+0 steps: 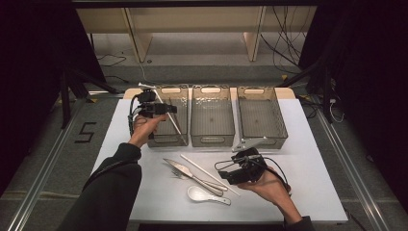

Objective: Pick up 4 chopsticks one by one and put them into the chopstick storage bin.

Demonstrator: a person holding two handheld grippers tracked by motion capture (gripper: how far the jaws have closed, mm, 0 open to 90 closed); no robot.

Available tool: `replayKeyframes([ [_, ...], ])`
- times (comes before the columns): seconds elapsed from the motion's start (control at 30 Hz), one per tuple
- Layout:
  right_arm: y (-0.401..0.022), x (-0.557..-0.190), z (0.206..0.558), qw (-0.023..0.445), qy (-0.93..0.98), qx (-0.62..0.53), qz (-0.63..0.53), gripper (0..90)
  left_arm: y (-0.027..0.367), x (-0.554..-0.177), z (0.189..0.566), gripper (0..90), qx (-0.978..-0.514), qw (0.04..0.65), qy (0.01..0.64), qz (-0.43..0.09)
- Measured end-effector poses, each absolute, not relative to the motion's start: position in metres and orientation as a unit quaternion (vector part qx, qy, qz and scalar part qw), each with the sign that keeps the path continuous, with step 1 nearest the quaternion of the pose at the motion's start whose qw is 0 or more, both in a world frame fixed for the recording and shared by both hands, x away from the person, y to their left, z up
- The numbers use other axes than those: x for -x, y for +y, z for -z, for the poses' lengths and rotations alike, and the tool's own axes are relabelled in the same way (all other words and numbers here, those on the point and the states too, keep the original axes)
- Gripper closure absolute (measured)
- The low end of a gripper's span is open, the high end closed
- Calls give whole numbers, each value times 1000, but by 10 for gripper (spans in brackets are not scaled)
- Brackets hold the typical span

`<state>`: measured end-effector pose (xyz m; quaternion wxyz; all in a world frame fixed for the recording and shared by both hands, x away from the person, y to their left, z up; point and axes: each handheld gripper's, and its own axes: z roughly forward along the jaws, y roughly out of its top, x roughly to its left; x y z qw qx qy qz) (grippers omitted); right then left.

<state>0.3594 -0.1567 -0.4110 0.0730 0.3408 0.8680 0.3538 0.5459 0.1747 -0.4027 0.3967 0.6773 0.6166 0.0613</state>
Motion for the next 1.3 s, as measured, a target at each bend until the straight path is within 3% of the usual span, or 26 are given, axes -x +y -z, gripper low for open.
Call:
replayKeyframes([
  [0.3,-157,-359,411,73,868,-342,-353,277,178,-539,393,254,-679,409,607,-58],
  [0.77,-152,-359,414,76,876,-342,-331,294,202,-488,372,232,-646,504,573,-19],
  [1.3,-127,-367,430,66,905,-340,-247,418,207,-420,389,226,-652,536,536,-25],
])
